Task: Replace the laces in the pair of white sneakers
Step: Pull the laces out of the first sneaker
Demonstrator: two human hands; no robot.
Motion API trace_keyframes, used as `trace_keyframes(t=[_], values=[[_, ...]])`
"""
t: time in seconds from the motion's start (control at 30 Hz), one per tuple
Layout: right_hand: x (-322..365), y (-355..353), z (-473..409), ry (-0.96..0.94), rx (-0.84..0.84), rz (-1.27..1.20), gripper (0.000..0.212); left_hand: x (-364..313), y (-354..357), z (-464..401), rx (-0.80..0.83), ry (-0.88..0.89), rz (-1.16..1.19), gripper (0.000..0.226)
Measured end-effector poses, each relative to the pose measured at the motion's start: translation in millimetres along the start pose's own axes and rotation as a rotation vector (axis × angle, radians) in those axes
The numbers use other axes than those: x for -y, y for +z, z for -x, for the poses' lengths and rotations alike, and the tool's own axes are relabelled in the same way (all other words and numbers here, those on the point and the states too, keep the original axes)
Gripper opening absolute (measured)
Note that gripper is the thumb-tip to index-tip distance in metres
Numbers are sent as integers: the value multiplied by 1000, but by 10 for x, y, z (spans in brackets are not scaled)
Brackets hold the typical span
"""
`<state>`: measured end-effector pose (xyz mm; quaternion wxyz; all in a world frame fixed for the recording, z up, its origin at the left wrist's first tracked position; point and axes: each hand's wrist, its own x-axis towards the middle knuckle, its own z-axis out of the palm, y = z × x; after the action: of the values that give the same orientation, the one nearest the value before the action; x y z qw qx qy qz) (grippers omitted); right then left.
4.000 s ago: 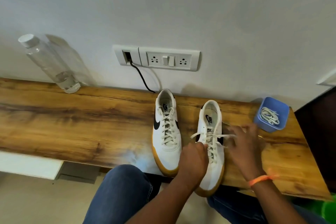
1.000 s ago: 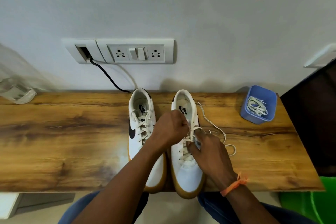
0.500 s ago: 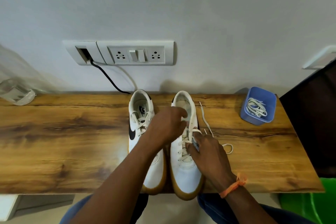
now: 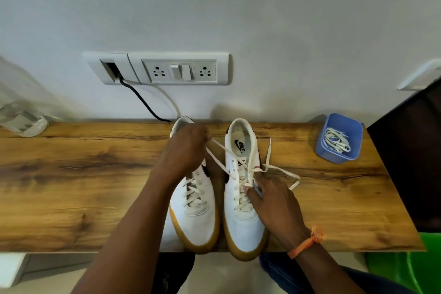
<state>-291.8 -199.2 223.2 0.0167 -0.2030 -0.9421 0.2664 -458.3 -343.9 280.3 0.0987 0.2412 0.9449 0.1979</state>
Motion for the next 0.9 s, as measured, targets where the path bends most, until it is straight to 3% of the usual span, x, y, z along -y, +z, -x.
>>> trace_keyframes(t=[0.07,0.2,0.3,0.43,0.63,0.9], values=[[10,1,6,3,0,-5,31,-24,9,21,-47,-29,-13,13],[20,1,4,1,-9,16,35,-360,136,67,-15,186,94,23],[19,14,2,1,-14,-10,35,-486,357,143,84,288,-114,23],[4,23,-6,-1,-7,-13,35,-463,518,168,90,312,-232,20],[15,-2,2,-27,-5,-38,40,-462,550,155,164,294,-84,19],[-26,-4,-7,-4,16,-45,37,-385,572,101,137,300,29,24]])
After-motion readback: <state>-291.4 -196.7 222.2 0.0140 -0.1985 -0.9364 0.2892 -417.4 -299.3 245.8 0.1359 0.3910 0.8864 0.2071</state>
